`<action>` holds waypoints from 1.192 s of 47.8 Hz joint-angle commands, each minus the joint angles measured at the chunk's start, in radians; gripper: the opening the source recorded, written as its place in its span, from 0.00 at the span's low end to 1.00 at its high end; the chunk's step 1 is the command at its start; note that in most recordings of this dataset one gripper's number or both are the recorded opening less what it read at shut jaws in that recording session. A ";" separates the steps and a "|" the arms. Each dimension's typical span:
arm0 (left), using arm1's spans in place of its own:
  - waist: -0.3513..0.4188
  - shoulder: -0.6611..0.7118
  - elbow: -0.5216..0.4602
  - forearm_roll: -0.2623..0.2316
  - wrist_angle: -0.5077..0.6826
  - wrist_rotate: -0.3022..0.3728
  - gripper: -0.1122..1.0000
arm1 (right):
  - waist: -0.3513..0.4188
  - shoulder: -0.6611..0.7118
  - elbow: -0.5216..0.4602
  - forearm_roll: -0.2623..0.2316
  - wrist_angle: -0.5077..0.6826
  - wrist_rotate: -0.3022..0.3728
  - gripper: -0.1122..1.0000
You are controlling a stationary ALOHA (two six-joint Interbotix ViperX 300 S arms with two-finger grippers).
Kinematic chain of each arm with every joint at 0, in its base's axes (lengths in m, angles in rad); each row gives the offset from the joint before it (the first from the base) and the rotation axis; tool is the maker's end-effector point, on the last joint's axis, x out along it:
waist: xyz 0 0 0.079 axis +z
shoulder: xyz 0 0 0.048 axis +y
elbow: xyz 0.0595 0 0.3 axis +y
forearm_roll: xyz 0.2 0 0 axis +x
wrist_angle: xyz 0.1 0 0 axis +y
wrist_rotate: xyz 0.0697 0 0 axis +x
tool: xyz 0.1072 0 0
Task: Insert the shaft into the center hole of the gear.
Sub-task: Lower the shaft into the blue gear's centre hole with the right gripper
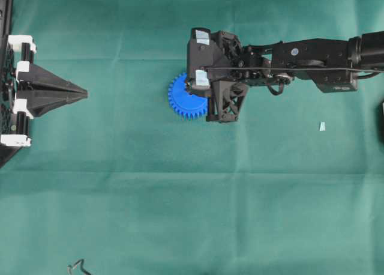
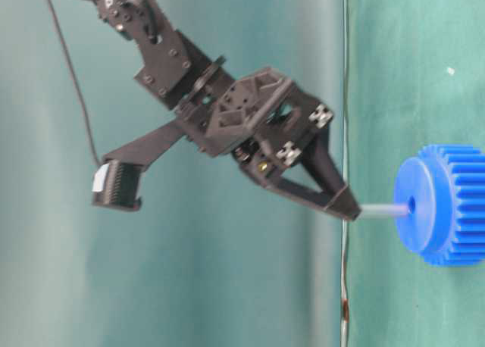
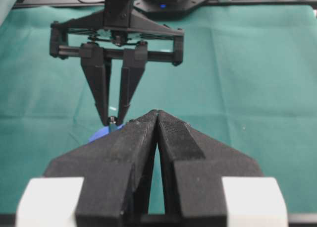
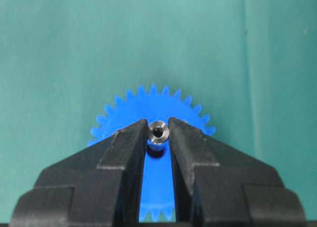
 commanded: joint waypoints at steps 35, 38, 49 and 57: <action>-0.003 0.003 -0.026 0.002 0.003 0.000 0.10 | -0.003 -0.009 0.009 -0.002 -0.005 0.002 0.25; -0.003 0.003 -0.028 0.002 0.003 0.000 0.10 | -0.002 -0.008 0.008 -0.002 -0.005 0.002 0.25; -0.003 0.003 -0.028 0.002 0.003 0.000 0.10 | -0.005 -0.008 -0.003 -0.002 -0.006 0.002 0.25; -0.003 0.003 -0.028 0.002 0.003 0.000 0.10 | -0.003 -0.002 0.006 -0.002 -0.008 0.002 0.25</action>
